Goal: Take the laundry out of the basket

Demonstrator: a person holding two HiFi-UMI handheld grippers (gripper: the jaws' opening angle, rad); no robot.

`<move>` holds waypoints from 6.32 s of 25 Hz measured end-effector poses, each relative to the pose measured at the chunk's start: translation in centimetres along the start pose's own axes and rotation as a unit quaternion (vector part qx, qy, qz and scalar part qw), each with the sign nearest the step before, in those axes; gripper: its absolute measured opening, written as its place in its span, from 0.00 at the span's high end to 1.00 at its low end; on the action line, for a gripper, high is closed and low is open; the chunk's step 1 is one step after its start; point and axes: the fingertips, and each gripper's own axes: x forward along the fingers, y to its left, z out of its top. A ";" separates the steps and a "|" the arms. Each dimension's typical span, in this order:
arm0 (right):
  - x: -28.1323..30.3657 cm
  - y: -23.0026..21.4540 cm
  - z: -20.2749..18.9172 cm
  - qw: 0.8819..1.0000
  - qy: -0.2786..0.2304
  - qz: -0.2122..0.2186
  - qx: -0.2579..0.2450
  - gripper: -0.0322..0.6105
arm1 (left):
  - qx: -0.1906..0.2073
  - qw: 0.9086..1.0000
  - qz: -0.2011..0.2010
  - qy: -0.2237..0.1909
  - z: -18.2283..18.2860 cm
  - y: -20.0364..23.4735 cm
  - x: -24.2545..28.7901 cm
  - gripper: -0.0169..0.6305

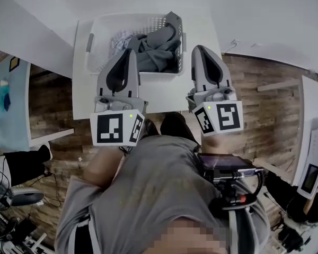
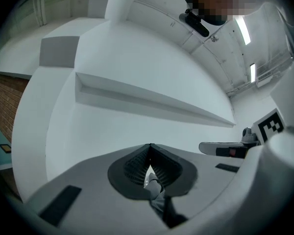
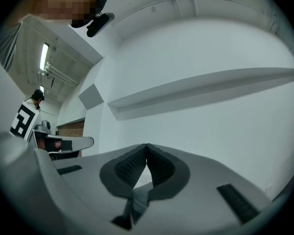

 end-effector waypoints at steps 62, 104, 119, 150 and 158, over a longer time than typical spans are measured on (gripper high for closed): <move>10.5 -14.7 -13.1 0.989 0.091 -0.043 0.112 0.94 | 0.045 0.889 -0.248 0.382 -20.7 -4.4 15.8 0.36; 8.9 -10.3 -4.9 0.996 0.019 0.042 0.072 0.94 | 0.025 0.962 -0.100 0.253 -9.7 -0.5 13.1 0.91; 7.9 -4.8 0.2 0.992 -0.043 0.105 0.062 0.94 | 0.041 0.988 -0.061 0.132 3.0 2.1 11.3 0.91; 5.1 10.6 4.6 0.967 -0.062 0.232 0.086 0.94 | 0.096 0.988 0.125 -0.007 24.1 12.7 -8.9 0.91; 5.1 14.5 5.1 0.961 -0.048 0.261 0.079 0.94 | 0.101 0.981 0.162 -0.027 26.5 14.6 -14.8 0.91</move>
